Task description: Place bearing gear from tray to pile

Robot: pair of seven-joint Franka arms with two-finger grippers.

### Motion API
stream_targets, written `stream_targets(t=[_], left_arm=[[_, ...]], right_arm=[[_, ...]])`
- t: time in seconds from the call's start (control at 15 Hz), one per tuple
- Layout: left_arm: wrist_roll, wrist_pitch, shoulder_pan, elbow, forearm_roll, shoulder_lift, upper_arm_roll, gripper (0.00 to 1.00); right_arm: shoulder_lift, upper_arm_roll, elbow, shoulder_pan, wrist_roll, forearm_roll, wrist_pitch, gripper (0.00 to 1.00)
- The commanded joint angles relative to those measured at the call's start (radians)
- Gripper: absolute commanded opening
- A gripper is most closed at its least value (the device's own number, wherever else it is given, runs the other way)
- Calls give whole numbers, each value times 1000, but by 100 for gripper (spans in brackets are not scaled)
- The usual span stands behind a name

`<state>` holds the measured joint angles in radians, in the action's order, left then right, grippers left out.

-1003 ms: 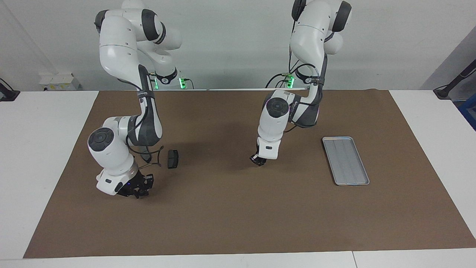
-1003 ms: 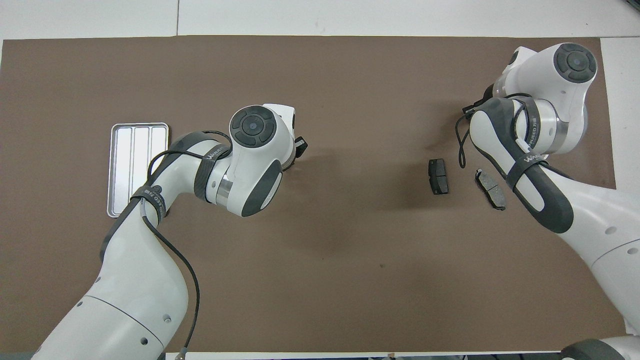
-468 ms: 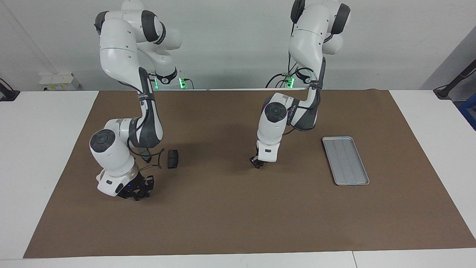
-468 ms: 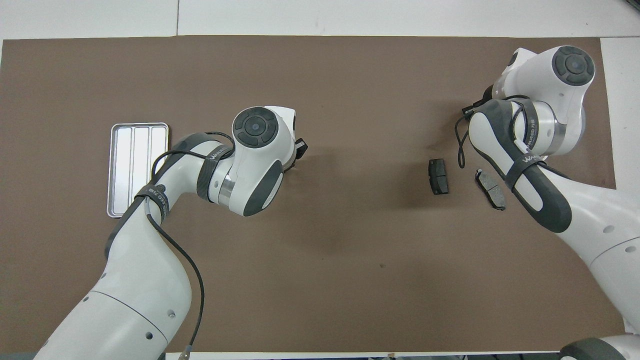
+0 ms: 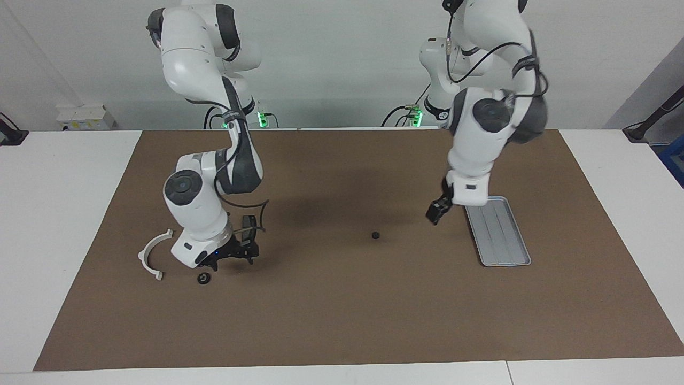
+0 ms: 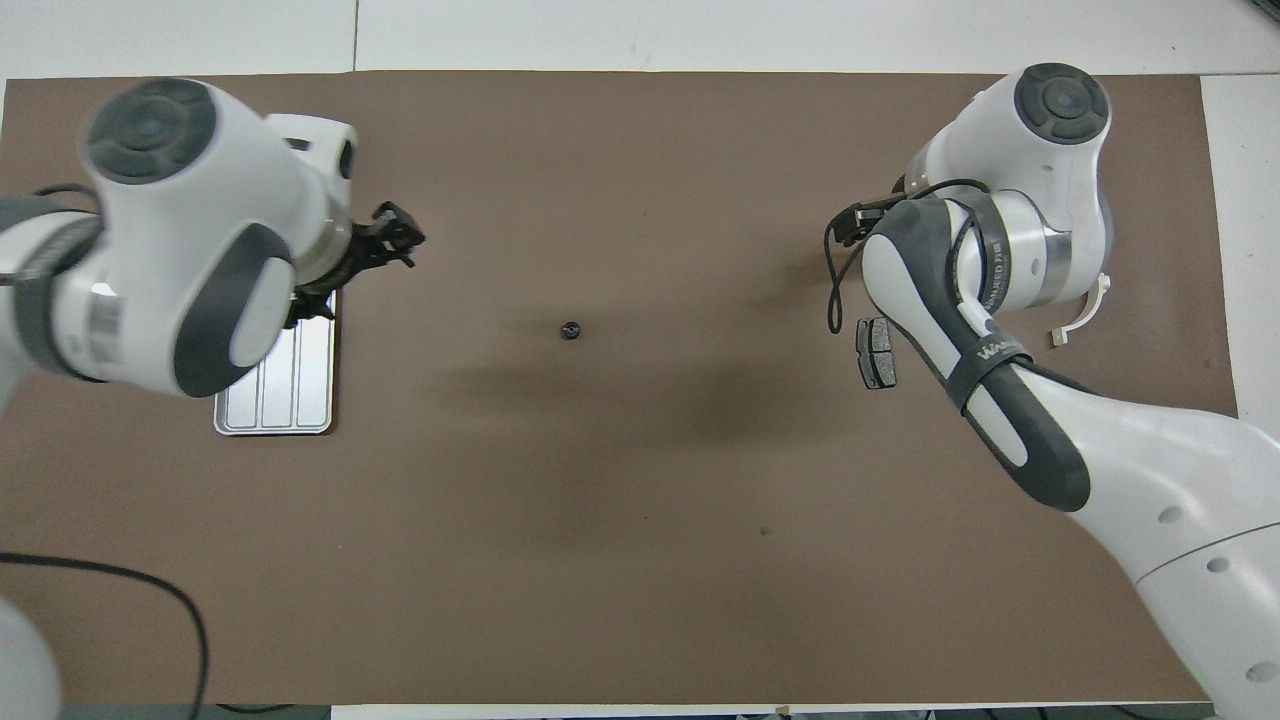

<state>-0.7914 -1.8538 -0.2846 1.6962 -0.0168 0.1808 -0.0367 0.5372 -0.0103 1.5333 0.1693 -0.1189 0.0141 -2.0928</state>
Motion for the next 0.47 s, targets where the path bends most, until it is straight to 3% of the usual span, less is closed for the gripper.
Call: stream_targets(t=[0.0, 0.13, 0.27, 0.4], left_arm=[[141, 106, 94, 69, -8, -128, 14, 100], [272, 145, 175, 89, -3, -203, 15, 100], [365, 201, 205, 92, -3, -233, 14, 100], [418, 209, 260, 89, 4, -233, 34, 100]], right_arm=[[-3, -3, -51, 108, -331, -11, 71, 100], [-3, -5, -56, 195, -520, 1, 65, 100], [22, -4, -77, 266, -669, -11, 57, 100], [105, -3, -190, 324, -786, -16, 72, 100]])
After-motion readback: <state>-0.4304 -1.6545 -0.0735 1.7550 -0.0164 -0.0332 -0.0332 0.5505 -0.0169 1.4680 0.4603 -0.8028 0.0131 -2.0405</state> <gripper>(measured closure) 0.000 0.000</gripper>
